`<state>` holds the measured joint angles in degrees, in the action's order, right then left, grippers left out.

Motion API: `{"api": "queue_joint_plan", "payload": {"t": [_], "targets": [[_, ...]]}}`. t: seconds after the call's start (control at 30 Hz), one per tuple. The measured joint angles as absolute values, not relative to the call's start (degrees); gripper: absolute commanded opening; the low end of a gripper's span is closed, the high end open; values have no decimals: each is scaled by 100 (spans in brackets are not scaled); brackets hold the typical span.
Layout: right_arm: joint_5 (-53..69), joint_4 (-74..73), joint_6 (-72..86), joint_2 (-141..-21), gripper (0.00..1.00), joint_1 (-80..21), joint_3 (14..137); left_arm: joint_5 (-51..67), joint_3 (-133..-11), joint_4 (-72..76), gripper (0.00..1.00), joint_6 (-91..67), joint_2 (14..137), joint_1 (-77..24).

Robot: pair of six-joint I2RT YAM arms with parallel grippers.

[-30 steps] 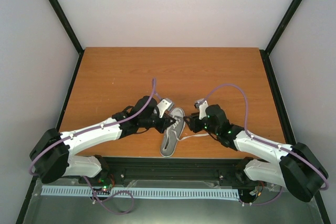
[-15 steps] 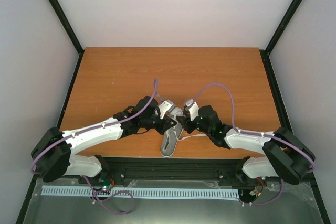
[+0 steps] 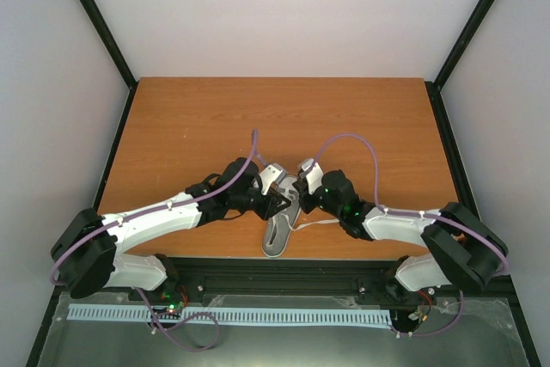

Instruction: Tie the shoes

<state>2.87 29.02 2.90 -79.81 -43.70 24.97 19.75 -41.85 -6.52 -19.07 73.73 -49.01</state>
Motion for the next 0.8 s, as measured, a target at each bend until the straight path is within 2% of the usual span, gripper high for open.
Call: {"api": "queue_joint_plan", "payload": {"t": [0.07,0.1,0.47,0.63,0.8], "targets": [[233,2810,303,-7699,3,-4370,2497,1931,-4185,-646,43,-1931,7373,-4901],[224,2794,303,-7638,3,-4370,2497,1896,-4185,-639,44,-1944,7373,-4901],[148,1865,303,-6479,3,-4370,2567,1754,-4593,-399,46,-1949,8031,-4858],[64,1531,303,-6265,3,-4370,2569,1822,-4803,-176,49,-1970,8169,-4853],[-8,1339,303,-6228,3,-4370,2613,2029,-4849,27,56,-2001,8228,-4853]]}}
